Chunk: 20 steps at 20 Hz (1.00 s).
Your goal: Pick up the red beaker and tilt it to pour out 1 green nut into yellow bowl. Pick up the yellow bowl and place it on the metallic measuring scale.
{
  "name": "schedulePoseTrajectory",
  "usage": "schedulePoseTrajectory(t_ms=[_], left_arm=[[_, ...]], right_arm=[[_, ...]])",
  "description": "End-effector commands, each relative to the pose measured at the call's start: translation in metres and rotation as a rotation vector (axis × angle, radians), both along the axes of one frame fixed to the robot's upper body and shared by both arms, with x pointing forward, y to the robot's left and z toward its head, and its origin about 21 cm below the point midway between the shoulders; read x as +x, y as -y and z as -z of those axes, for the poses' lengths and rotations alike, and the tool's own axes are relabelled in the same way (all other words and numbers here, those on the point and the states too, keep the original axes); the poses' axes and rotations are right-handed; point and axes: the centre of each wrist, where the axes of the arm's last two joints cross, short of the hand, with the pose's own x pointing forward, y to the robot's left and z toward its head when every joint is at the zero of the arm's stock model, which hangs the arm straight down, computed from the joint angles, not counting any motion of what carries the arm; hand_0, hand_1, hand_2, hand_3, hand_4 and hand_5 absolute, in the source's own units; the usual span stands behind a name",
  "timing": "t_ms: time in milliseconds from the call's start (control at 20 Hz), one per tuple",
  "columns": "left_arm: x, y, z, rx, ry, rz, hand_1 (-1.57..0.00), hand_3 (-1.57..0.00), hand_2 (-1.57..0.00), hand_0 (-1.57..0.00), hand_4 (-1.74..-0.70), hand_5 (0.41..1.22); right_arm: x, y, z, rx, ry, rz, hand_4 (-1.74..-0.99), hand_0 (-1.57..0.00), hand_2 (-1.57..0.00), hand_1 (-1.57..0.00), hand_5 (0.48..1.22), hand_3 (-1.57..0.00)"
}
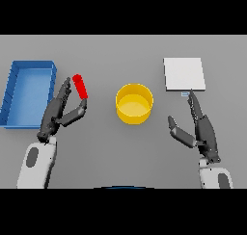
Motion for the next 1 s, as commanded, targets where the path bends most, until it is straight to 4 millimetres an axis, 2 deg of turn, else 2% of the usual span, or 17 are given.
schedulePoseTrajectory(t_ms=[0, 250, 450, 700, 950], left_arm=[[0.007, 0.002, 0.0, 0.001, 0.005, 0.007, 0.0, 0.0, 0.0, 0.0, -1.38, 0.739], [0.032, 0.002, 0.018, 0.011, -0.039, -0.021, 0.0, 0.0, 0.0, 0.0, -1.35, 0.72], [0.048, 0.005, 0.023, -0.009, -0.053, -0.008, 0.0, 0.0, 0.0, 0.0, -1.33, 0.714], [0.073, 0.009, 0.015, 0.017, -0.04, -0.005, 0.0, 0.0, 0.0, 0.0, -1.31, 0.704], [0.083, 0.011, 0.018, 0.013, -0.042, 0.008, 0.0, 0.0, 0.0, 0.0, -1.33, 0.715]], right_arm=[[0.002, 0.003, -0.001, -0.002, -0.005, 0.008, -1.308, 0.0, 0.0, 0.0, 0.679, 0.0], [-0.002, 0.009, -0.003, 0.004, 0.0, 0.019, -1.337, 0.0, 0.0, 0.0, 0.687, 0.0], [0.001, 0.007, -0.002, 0.002, -0.014, 0.021, -1.338, 0.0, 0.0, 0.0, 0.688, 0.0], [0.004, 0.009, -0.003, 0.015, -0.013, 0.018, -1.332, 0.0, 0.0, 0.0, 0.685, 0.0], [0.006, 0.01, -0.003, 0.008, -0.008, 0.02, -1.311, 0.0, 0.0, 0.0, 0.682, 0.0]])
